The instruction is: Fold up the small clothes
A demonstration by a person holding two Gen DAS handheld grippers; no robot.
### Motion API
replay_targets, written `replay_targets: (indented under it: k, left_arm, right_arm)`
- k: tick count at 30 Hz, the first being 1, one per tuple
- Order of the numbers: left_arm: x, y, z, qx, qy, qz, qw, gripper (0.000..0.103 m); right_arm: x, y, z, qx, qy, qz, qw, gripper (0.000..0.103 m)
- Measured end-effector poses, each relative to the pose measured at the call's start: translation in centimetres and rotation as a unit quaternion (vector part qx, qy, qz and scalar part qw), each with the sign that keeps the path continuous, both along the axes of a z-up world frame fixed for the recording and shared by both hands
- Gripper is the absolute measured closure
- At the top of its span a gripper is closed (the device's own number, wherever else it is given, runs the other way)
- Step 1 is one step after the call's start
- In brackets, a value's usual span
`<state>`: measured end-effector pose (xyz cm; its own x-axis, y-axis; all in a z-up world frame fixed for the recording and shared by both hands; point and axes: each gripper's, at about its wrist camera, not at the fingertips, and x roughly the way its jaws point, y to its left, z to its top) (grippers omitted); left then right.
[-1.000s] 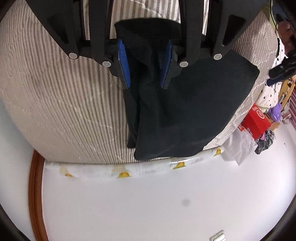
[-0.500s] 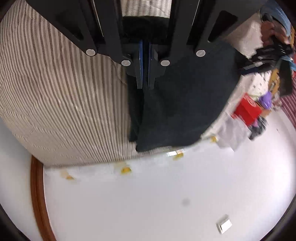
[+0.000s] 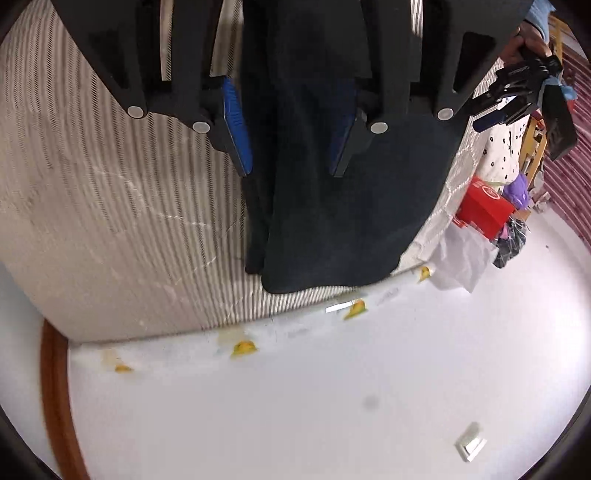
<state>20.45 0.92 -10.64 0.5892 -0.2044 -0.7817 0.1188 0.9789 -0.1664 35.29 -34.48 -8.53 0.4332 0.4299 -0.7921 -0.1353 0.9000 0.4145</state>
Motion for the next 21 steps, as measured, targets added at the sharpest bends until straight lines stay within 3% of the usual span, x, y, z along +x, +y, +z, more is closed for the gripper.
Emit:
replay_targets:
  k: [2,5,7,9,14,17,20,21]
  left_arm:
    - [0.4,0.2,-0.3,-0.009,0.006,-0.003,0.9999,0.043]
    - [0.9,0.2,-0.8,-0.014,0.014,-0.012,0.9997,0.043]
    - [1.0,0.0,-1.0,-0.007,0.016,-0.015,0.9997,0.041]
    - [1.0,-0.2,-0.9,-0.008,0.015,-0.020,0.9997,0.041]
    - [1.1,-0.9,-0.4,0.003,0.010,-0.027,0.9996,0.042]
    - [0.6,-0.7,-0.3,0.009,0.007,-0.028,0.9995,0.042]
    - [0.2,0.1,-0.4,-0.007,0.009,-0.026,0.9996,0.042]
    - [0.2,0.3,-0.4,-0.014,0.009,-0.025,0.9995,0.042]
  right_arm:
    - [0.7,0.6,-1.0,-0.013,0.018,-0.001,1.000,0.064]
    - [0.9,1.2,-1.6,-0.013,0.021,0.013,1.000,0.097]
    - [0.2,0.5,0.1,-0.010,-0.035,0.019,0.999,0.098]
    - [0.2,-0.7,1.2,0.016,-0.054,0.014,0.998,0.099]
    - [1.9,-0.4,-0.4,-0.009,-0.004,0.014,1.000,0.098]
    - [1.0,-1.8,-0.3,-0.032,-0.003,-0.023,0.999,0.095]
    - [-0.4,-3.1,0.1,-0.003,-0.004,-0.031,1.000,0.092]
    - [-1.3,-3.5,0.3,0.009,-0.005,-0.029,1.000,0.086]
